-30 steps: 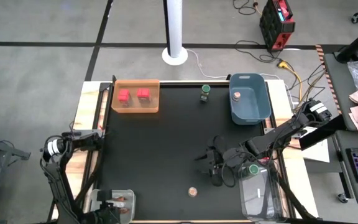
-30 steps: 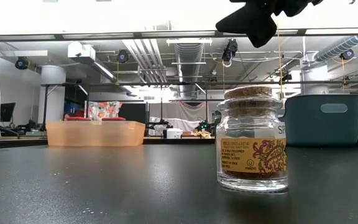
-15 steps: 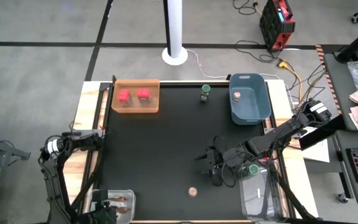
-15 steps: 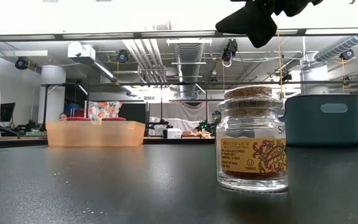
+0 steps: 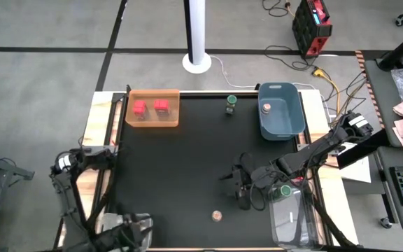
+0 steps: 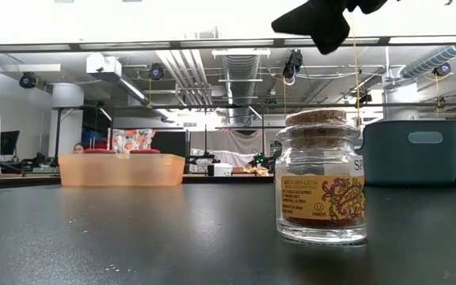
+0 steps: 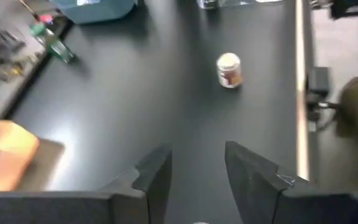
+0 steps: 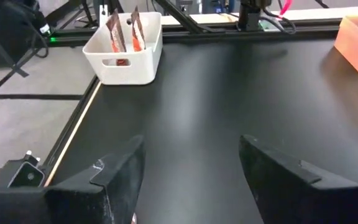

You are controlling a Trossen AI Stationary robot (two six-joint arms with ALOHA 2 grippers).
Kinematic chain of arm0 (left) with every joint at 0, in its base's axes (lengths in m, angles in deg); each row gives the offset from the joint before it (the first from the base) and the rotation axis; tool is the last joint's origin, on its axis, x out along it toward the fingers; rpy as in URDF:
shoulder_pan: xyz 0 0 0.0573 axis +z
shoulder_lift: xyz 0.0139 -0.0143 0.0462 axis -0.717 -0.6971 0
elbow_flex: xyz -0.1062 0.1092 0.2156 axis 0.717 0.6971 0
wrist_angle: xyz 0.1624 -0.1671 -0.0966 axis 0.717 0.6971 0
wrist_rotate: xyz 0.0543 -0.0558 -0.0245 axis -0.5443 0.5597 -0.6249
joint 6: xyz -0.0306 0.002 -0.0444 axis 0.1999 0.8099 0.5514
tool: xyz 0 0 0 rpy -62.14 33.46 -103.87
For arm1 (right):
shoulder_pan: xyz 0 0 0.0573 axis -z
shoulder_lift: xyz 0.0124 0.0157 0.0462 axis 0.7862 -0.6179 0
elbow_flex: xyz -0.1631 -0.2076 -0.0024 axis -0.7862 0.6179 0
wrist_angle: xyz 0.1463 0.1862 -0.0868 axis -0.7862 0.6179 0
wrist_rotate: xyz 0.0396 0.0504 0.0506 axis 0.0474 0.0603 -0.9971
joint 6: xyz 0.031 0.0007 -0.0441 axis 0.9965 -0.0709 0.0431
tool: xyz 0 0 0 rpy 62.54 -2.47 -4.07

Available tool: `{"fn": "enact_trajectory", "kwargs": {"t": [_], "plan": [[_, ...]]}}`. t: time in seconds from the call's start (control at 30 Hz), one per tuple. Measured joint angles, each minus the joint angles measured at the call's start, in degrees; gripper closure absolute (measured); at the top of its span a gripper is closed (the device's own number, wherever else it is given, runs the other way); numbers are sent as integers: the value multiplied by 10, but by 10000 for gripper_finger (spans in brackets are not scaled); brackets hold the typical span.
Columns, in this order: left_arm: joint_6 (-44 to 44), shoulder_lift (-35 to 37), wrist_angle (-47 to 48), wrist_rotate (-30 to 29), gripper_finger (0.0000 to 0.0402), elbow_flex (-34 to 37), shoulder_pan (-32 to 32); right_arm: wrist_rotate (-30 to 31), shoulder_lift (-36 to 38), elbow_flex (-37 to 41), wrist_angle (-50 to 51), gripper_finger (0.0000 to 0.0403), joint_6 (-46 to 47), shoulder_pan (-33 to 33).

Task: Sort spices by type
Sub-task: Put the brown seasoning bottle into the blue bin

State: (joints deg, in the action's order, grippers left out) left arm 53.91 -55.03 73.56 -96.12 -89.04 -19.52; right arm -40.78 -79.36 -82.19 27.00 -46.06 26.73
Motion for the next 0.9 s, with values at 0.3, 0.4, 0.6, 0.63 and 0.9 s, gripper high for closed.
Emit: {"fn": "enact_trajectory", "kwargs": {"t": [0.3, 0.4, 0.6, 0.63, 0.9], "plan": [[-113, 4, -4, -39, 284, 45, 60, 14, 0, -79, 108, 134, -14, -30], [-127, 14, -28, -47, 293, 73, 64, 37, -7, -110, 163, 133, -13, -42], [-181, 39, -105, -68, 317, 130, 75, 45, -35, -162, 255, 134, 7, -56], [-190, 44, -116, -70, 320, 140, 78, 45, -40, -169, 264, 133, 8, -58], [-312, 108, -267, -71, 326, 258, 130, 9, -66, -224, 333, 131, 8, -74]]}}
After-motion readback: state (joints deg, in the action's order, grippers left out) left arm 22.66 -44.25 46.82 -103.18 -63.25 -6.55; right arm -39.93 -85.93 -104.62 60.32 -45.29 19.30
